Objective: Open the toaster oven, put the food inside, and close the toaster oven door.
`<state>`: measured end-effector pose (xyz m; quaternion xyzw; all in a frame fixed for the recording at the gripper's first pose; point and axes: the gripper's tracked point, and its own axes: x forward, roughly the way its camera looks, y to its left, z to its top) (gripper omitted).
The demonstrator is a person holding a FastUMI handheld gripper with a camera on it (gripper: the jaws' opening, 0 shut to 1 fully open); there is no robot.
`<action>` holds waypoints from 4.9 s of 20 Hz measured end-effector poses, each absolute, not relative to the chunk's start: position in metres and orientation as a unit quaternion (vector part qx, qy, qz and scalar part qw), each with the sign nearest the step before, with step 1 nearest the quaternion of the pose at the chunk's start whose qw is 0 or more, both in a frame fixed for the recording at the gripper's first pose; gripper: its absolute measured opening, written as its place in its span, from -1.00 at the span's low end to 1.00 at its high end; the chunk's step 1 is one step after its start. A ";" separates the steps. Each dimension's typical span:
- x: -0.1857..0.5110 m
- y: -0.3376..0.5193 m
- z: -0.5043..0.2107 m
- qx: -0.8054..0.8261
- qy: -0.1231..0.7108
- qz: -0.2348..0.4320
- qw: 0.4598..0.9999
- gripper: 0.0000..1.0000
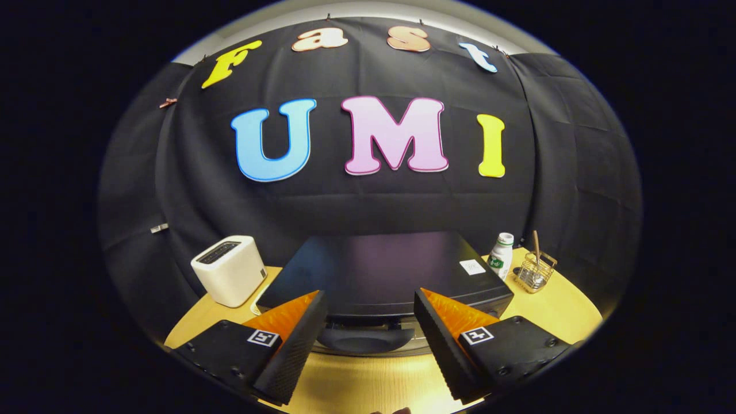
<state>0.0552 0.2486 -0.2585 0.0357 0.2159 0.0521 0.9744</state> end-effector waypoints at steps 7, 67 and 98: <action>0.060 0.259 -0.297 0.026 0.256 0.035 0.966 0.97; -0.122 -0.091 -0.373 0.048 0.624 0.143 0.767 0.99; -0.153 -0.084 -0.405 0.369 0.640 0.142 0.659 -0.90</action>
